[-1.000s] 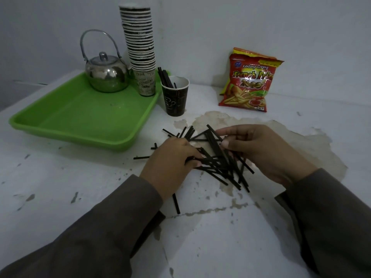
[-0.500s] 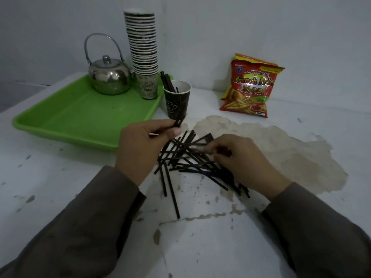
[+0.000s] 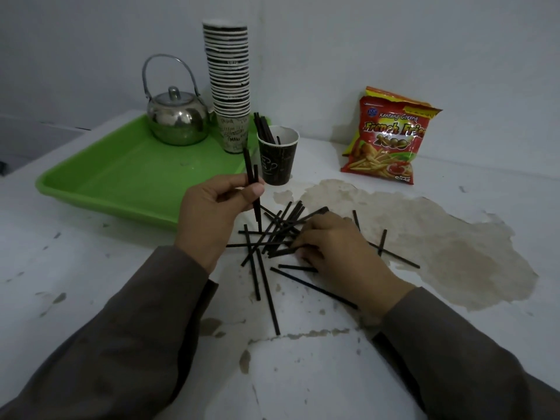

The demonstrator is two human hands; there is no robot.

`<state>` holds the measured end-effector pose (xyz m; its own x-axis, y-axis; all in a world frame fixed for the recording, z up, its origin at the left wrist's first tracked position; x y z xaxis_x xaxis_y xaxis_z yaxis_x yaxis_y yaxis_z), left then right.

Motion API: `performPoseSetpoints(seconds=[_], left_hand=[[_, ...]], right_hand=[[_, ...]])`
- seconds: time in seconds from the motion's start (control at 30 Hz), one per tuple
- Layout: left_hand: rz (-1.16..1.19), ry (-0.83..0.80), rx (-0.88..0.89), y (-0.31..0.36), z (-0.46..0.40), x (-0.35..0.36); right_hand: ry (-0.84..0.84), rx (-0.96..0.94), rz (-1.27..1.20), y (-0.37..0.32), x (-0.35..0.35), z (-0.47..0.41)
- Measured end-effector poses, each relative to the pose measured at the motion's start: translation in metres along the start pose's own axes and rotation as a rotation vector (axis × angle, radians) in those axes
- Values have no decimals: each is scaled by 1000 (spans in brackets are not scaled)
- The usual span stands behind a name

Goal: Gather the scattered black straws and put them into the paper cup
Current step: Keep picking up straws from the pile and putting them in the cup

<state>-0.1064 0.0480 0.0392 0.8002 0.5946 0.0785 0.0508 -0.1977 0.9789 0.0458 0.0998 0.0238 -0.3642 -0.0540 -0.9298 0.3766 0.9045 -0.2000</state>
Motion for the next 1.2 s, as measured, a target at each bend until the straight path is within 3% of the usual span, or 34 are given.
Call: performPoseSetpoints(seconds=[0.3,0.47,0.6,0.73,0.83,1.07,1.2], left_hand=[[56,-21,-21,-5,-10,5],[7,-20,66,17,-38,15],[9,10,199,56,-73,19],[-43,163,344,89,-105,14],[-67,249,399,93,-122,15],[-247,210,436,63,-133,37],[-369,153,430,41,-135,43]], right_hand=[[133,323,-522,37,-39,-7],[182,351,-647,45,-59,-45],[384,368,-753,60,-91,-84],[660,344,-801,70,-121,-117],[747,362,-780,76,-119,-132],[662,393,-547,84,-74,-143],[485,444,-408,90,-46,-146]])
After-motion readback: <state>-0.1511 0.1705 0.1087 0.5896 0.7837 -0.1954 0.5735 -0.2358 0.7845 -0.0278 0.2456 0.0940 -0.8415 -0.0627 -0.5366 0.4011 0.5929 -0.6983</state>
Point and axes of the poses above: each hand's wrist, its own z-axis away from the middle knuckle, its own x-axis out of the palm, y = z × x, the point moved 7 cm from there along -z, towards the middle knuckle, and after that the axes turned 5 degrees about -x, right-handed, at the moved point
